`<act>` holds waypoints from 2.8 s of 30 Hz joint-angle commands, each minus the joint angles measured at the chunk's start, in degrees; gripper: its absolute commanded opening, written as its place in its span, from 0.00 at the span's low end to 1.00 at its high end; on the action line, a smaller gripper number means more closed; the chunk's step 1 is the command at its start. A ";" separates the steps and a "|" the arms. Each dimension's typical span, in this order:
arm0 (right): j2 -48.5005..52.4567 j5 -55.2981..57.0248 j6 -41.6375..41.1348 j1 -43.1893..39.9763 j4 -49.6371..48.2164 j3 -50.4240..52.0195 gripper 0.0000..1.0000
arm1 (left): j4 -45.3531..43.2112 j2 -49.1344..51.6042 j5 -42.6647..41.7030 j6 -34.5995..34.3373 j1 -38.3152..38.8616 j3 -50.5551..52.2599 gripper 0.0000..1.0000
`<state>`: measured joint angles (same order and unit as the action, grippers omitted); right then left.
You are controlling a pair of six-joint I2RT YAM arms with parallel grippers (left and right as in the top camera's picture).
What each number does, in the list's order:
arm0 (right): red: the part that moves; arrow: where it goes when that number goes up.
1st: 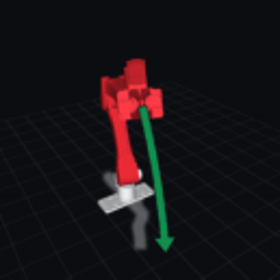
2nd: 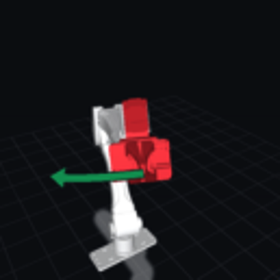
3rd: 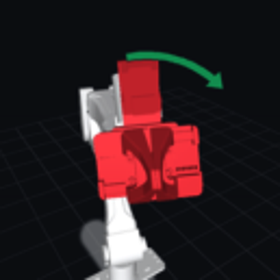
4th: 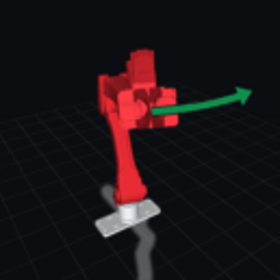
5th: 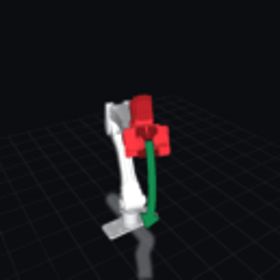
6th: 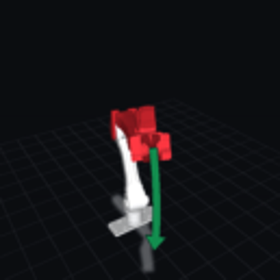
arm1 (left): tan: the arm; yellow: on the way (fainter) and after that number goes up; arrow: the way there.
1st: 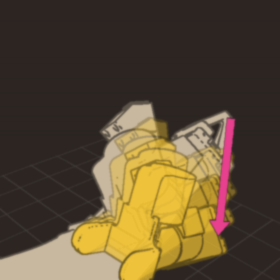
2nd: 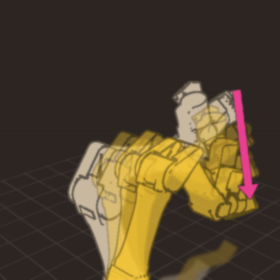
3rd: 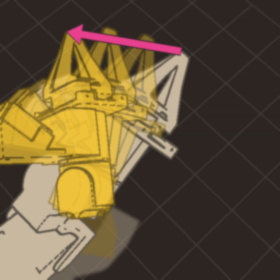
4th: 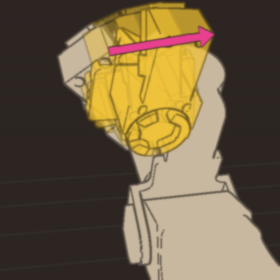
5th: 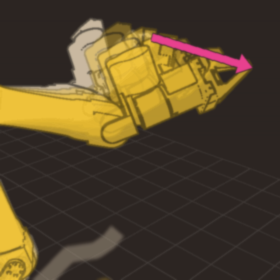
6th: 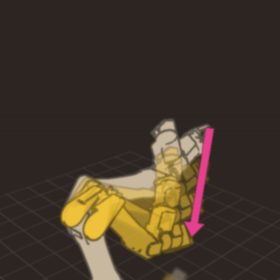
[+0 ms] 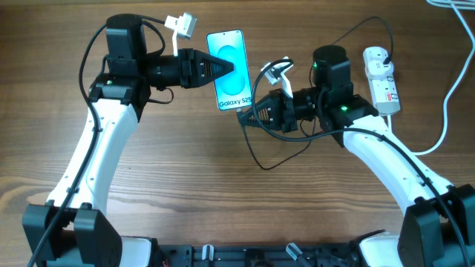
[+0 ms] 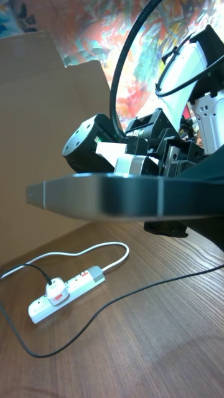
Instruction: Plug charger to phone and switch on socket
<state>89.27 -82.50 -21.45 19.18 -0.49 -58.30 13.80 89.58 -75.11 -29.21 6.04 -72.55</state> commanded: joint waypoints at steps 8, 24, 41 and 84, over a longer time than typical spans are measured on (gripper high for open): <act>-0.13 -0.24 -1.25 -0.42 -0.35 -0.28 0.04 | -0.35 -0.22 -2.69 0.26 0.24 -0.52 0.04; -0.13 0.57 -6.05 -0.42 -5.14 -0.28 0.04 | -1.57 -0.22 -2.62 0.28 2.82 -0.52 0.04; -0.13 1.49 -6.10 -2.78 -5.46 -0.28 0.04 | -1.18 -0.22 -2.91 0.33 2.69 -0.52 0.04; 3.82 90.12 -12.63 4.33 29.42 -0.07 0.05 | -4.26 -0.44 -3.52 -9.40 -17.46 -0.52 0.04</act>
<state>89.47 -1.69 -32.69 23.18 28.91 -58.37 8.69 89.95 -75.66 -38.17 -11.42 -72.79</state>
